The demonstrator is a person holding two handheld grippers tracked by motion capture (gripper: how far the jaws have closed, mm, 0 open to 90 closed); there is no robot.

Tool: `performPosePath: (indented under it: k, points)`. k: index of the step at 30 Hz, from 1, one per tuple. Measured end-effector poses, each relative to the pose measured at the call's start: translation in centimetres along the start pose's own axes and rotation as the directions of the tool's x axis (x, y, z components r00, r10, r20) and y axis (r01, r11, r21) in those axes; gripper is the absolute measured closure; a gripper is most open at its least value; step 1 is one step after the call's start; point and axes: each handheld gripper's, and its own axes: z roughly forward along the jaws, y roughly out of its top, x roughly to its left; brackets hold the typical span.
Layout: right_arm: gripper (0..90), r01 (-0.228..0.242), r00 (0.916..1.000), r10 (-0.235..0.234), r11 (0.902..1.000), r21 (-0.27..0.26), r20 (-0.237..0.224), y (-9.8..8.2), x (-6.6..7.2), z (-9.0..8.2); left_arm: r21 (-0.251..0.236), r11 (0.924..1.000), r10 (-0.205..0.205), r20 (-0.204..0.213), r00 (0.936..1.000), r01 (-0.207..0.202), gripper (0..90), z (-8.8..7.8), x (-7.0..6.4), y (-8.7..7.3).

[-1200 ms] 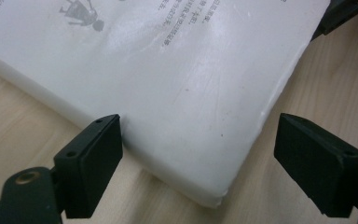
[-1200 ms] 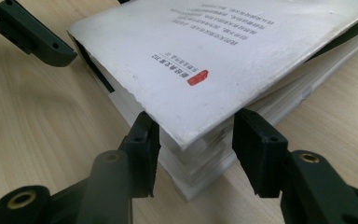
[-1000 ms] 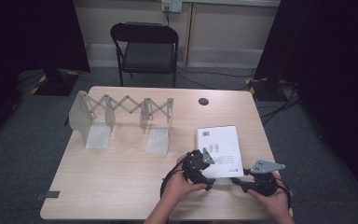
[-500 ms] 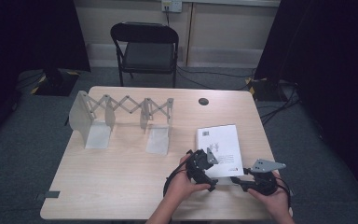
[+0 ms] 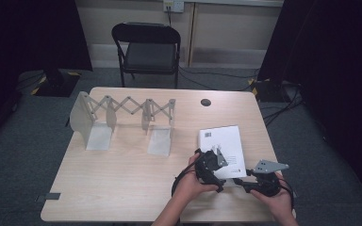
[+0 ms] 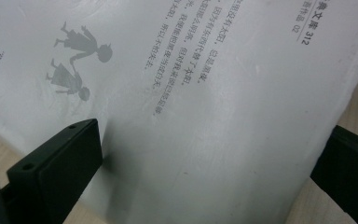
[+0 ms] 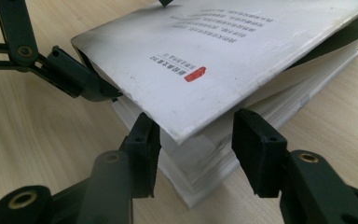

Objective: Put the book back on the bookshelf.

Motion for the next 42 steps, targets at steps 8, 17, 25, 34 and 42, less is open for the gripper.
performPosePath:
  k: [8, 17, 25, 34, 42]
  points:
    - [52.9, -0.005, 1.0, 0.005, 1.0, -0.003, 0.0, 0.1, 0.0, 0.0, -0.007, 0.9998, 0.017, -0.013, 0.9998, -0.017, 0.0, 0.4, 0.2, 0.3]
    - [52.8, -0.008, 1.0, 0.008, 0.9999, 0.011, -0.005, 0.1, -0.1, 0.0, -0.013, 0.9993, 0.036, -0.007, 0.9993, -0.036, 0.7, 0.5, 0.3, 0.4]
    - [52.8, -0.021, 0.9998, 0.021, 0.9998, 0.003, -0.007, 0.1, -0.2, 0.0, -0.022, 0.9977, 0.064, -0.005, 0.9979, -0.064, 8.8, 0.0, 0.0, 0.5]
    - [52.9, -0.021, 0.9998, 0.021, 0.9998, 0.007, -0.005, 0.1, -0.1, 0.0, -0.032, 0.9972, 0.066, -0.044, 0.9969, -0.068, 3.9, 0.5, -0.4, 0.5]
    - [53.4, -0.021, 0.9998, 0.021, 0.9998, 0.001, -0.004, 0.3, 0.0, 0.0, -0.007, 0.9945, 0.103, -0.108, 0.9888, -0.104, 3.2, 1.1, -0.8, 0.7]
